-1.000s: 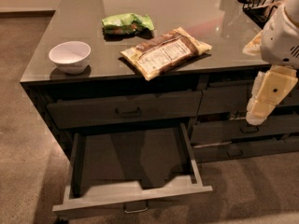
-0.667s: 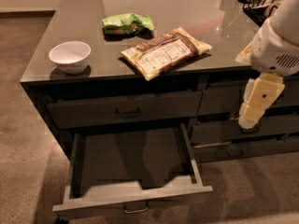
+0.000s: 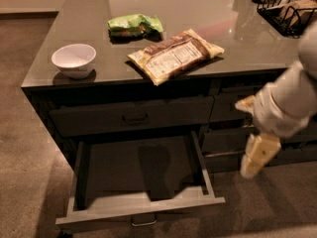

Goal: Close middle drawer

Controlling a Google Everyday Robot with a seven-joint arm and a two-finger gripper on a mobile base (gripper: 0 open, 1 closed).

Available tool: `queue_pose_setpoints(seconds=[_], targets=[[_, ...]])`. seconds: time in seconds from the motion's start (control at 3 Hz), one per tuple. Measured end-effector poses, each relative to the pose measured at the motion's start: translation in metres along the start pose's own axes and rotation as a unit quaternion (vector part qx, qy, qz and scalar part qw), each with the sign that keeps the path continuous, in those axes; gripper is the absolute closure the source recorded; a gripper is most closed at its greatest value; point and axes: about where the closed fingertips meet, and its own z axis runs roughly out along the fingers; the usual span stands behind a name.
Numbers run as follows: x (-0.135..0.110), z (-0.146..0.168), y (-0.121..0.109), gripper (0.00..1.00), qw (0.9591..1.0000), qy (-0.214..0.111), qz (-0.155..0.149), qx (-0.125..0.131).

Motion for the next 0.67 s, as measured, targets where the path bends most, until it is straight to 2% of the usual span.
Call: queue_pose_setpoints(seconds=[0.33,0.67], targets=[[0.0244,0.0198,0.0142,0.00,0.9998,0.003,0.019,0.009],[0.0244,0.0199,0.0143,0.00,0.9998,0.003,0.019,0.009]])
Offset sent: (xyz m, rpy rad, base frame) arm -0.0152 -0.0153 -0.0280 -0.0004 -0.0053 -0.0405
